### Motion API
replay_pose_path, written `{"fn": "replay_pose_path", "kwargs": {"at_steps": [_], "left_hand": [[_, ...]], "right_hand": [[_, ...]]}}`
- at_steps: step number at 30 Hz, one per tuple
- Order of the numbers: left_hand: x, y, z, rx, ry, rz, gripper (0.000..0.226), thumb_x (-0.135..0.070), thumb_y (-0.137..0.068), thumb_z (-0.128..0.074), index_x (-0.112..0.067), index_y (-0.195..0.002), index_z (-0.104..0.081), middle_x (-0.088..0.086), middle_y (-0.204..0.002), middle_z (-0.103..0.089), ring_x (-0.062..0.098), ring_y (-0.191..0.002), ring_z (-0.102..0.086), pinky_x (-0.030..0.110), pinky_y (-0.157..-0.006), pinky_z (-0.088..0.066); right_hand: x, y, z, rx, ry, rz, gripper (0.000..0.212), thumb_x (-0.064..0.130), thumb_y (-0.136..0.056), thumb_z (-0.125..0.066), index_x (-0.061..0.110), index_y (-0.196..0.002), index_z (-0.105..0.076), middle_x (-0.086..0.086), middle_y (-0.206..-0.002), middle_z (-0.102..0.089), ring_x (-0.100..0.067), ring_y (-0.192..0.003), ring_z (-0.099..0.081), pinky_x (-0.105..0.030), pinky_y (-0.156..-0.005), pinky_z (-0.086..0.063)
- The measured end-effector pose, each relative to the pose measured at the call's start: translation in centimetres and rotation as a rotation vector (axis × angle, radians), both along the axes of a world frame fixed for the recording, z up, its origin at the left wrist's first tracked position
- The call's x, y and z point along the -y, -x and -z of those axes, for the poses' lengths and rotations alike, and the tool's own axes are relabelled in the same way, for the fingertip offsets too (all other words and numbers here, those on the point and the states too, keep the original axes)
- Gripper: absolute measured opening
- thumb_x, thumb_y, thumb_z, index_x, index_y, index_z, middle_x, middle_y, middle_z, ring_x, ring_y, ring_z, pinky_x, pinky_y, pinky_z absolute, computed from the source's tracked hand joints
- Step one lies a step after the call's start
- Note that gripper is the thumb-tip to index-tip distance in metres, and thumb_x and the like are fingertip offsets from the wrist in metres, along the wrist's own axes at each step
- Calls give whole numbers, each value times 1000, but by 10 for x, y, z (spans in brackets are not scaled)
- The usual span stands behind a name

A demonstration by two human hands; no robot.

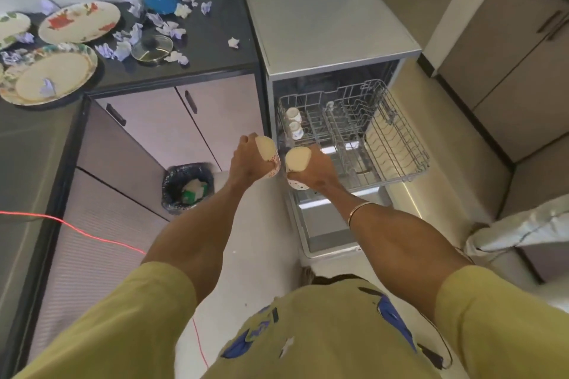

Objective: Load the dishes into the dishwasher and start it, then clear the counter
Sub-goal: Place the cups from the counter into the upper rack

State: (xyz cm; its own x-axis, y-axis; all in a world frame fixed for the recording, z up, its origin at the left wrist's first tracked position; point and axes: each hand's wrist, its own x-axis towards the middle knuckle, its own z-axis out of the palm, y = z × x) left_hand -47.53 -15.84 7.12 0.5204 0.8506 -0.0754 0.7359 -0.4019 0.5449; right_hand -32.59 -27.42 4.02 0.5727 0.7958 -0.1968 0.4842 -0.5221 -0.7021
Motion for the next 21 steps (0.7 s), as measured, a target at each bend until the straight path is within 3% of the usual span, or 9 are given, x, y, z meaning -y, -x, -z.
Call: {"fn": "replay_pose_path", "kwargs": {"at_steps": [6, 11, 21], "left_hand": [[31, -23, 18, 1, 67, 1, 85, -35, -65, -87, -9, -133, -45, 12, -127, -51, 33, -110, -56, 34, -79, -42], [48, -55, 32, -26, 142, -36, 90, -40, -60, -90, -8, -131, -44, 10, -124, -52, 30, -109, -56, 39, -83, -51], [62, -159, 45, 0, 148, -175, 95, -39, -58, -91, -4, -130, -40, 13, -125, -49, 34, -108, -57, 45, -86, -55]], "right_hand": [[31, -31, 14, 8, 59, 39, 91, 45, -58, -89, 13, -131, -45, -8, -121, -61, -28, -109, -59, -37, -80, -53], [40, -70, 18, 29, 87, 51, 98, 57, -51, -85, 17, -131, -44, -8, -120, -61, -30, -107, -61, -44, -83, -57], [42, -197, 14, -7, 90, -91, 90, 45, -54, -90, 17, -128, -47, -5, -119, -61, -27, -106, -59, -41, -85, -55]]}}
